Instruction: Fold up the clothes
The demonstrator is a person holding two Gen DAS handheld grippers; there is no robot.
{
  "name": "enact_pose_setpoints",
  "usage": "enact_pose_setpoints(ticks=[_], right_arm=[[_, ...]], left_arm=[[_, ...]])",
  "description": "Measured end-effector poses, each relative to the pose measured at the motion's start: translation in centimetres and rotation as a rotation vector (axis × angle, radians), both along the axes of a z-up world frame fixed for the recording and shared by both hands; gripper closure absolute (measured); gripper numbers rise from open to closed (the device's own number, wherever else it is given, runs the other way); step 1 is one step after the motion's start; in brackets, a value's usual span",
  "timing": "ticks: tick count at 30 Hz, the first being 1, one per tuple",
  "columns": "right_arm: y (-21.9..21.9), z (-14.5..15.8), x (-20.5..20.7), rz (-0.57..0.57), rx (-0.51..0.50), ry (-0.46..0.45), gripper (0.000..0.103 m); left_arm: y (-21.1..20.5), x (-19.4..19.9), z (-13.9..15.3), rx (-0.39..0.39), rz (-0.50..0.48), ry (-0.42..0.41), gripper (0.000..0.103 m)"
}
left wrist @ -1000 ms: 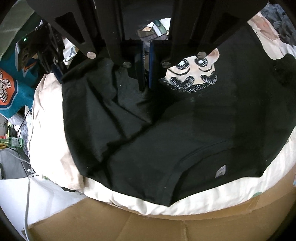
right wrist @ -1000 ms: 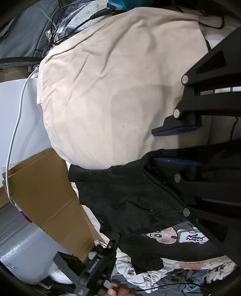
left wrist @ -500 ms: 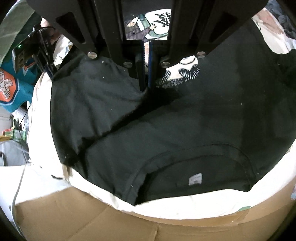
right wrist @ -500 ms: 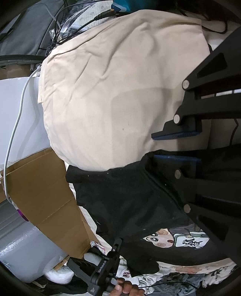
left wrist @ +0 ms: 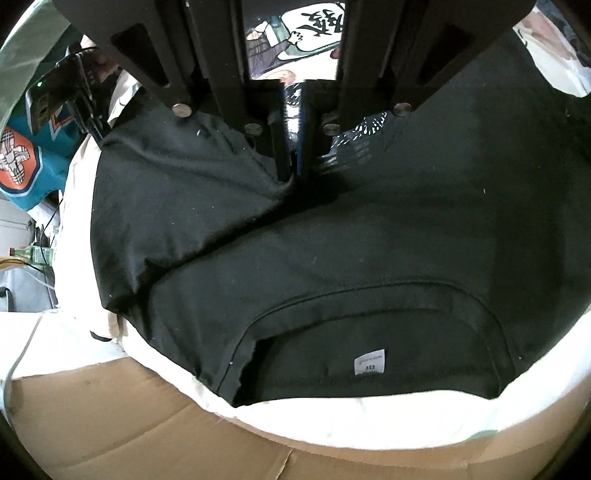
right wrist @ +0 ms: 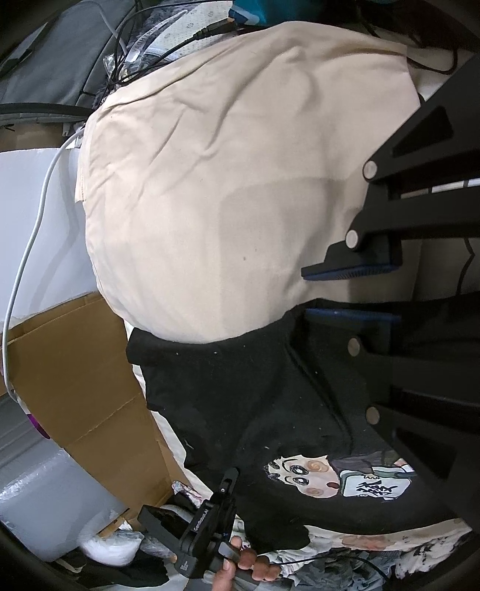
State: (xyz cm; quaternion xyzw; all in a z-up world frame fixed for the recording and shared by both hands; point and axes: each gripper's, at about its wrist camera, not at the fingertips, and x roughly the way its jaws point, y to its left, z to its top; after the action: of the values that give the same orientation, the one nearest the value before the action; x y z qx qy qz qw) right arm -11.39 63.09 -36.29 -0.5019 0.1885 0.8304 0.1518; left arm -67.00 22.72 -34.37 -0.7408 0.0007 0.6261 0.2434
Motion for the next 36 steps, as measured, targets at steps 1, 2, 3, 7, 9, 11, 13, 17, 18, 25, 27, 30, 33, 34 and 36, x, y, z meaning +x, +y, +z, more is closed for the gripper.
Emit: enact_pose_setpoints(ticks=[1, 2, 3, 7, 9, 11, 13, 17, 18, 25, 27, 30, 33, 34, 36], right_arm=[[-0.1, 0.0, 0.0, -0.001, 0.001, -0.001, 0.09], [-0.1, 0.1, 0.0, -0.001, 0.003, -0.002, 0.09], [-0.1, 0.1, 0.0, 0.0, 0.003, -0.004, 0.09], [-0.1, 0.1, 0.1, 0.003, 0.002, -0.007, 0.09], [-0.1, 0.1, 0.1, 0.001, 0.002, -0.008, 0.09], [-0.2, 0.2, 0.1, 0.0, 0.004, -0.009, 0.09], [-0.2, 0.2, 0.1, -0.001, 0.005, -0.01, 0.09], [-0.2, 0.3, 0.1, -0.002, 0.0, -0.009, 0.09], [-0.2, 0.4, 0.1, -0.002, 0.0, -0.008, 0.09], [-0.9, 0.7, -0.2, 0.03, 0.012, 0.009, 0.09], [-1.1, 0.7, -0.3, 0.039, 0.015, 0.009, 0.09], [-1.1, 0.6, -0.4, 0.044, 0.018, 0.006, 0.09], [-1.0, 0.5, -0.4, 0.043, 0.016, 0.006, 0.09], [-0.9, 0.5, -0.4, 0.044, 0.015, 0.006, 0.09], [-0.9, 0.4, -0.4, 0.044, 0.015, 0.006, 0.09]], left_arm=[[-0.1, 0.2, 0.4, 0.003, -0.005, 0.017, 0.058], [-0.2, 0.4, 1.0, 0.007, -0.011, 0.04, 0.049], [-0.3, 0.6, 1.6, 0.01, -0.017, 0.063, 0.043], [-0.9, 1.5, 3.1, 0.051, -0.011, 0.087, 0.043], [-0.7, 2.4, 3.3, 0.08, -0.012, 0.077, 0.043], [0.8, 3.3, 2.6, 0.094, -0.024, 0.047, 0.043], [1.6, 4.4, 1.8, 0.116, -0.019, -0.002, 0.043], [1.7, 6.1, 1.0, 0.137, -0.003, -0.051, 0.046], [1.7, 6.4, 0.8, 0.139, 0.0, -0.059, 0.051], [3.7, 7.5, -2.2, 0.143, 0.035, -0.131, 0.072], [4.1, 7.7, -2.6, 0.137, 0.039, -0.139, 0.072], [4.9, 8.1, -2.9, 0.133, 0.032, -0.148, 0.072], [5.6, 8.6, -3.4, 0.118, 0.027, -0.158, 0.072], [5.8, 8.8, -3.5, 0.113, 0.027, -0.158, 0.072], [6.2, 9.0, -3.8, 0.107, 0.028, -0.162, 0.072]])
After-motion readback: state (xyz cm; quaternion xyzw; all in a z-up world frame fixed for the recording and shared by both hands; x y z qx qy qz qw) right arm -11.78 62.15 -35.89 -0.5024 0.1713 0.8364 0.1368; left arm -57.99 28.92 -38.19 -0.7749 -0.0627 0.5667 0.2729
